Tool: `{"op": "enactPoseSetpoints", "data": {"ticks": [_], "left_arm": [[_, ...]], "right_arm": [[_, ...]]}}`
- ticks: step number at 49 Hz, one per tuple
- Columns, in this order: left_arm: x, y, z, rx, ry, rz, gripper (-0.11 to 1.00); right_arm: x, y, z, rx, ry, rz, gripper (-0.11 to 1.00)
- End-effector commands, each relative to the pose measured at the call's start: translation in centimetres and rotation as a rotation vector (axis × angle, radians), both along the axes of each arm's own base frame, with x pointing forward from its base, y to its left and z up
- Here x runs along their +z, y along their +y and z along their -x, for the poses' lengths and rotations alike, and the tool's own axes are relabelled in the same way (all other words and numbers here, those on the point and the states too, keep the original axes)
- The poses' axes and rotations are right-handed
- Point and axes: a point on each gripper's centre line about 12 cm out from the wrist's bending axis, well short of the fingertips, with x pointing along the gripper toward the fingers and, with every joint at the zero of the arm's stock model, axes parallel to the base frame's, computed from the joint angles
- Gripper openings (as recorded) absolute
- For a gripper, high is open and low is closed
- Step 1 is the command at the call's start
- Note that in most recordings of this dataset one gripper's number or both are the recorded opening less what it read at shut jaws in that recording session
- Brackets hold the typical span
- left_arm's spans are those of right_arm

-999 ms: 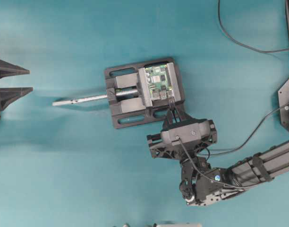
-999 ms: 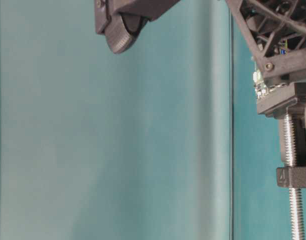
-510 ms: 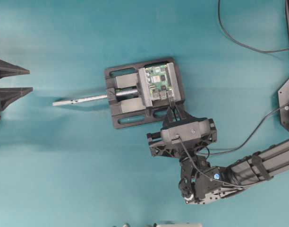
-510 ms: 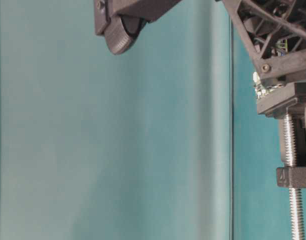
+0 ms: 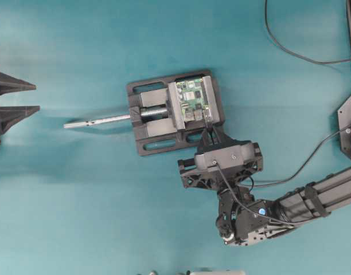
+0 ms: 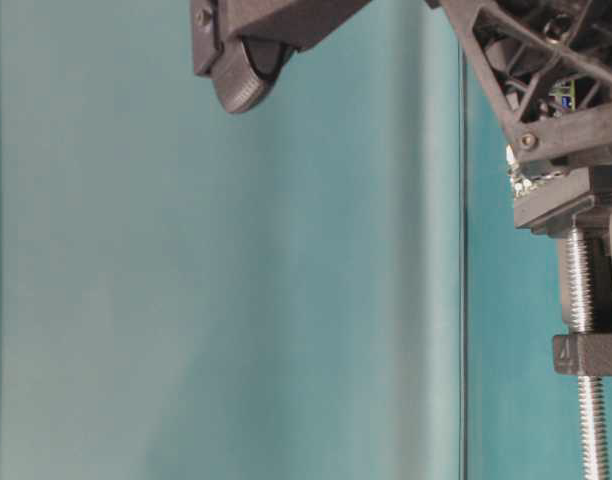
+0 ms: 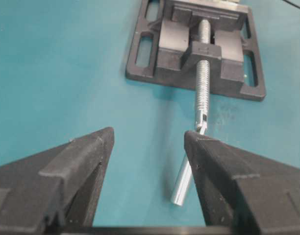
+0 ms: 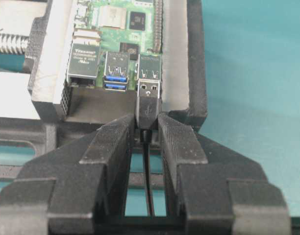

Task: Insert the USB into the fixed PCB.
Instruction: 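Align the USB plug with the right-side upper USB port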

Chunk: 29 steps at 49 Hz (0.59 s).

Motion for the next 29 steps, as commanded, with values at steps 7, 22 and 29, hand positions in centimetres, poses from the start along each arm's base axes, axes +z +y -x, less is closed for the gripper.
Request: {"op": "enactPoseSetpoints", "data": {"ticks": [7,22,29], "left_arm": [[0.5,0.1,-0.2,0.004,-0.013,0.003,0.75],[0.5,0.1,-0.2,0.004,-0.013,0.003,0.75],[0.5,0.1,-0.2,0.004,-0.014,0.004,0.75]], "right_arm": [[1.1,-0.7,-0.3,-0.023,-0.026,0.001,0.19],[2.0,-0.8,-0.1,-0.015,-0.019,-0.007,0.19],[2.6,-0.8,-0.1,-0.004,-0.005,-0.012,0.19]]}}
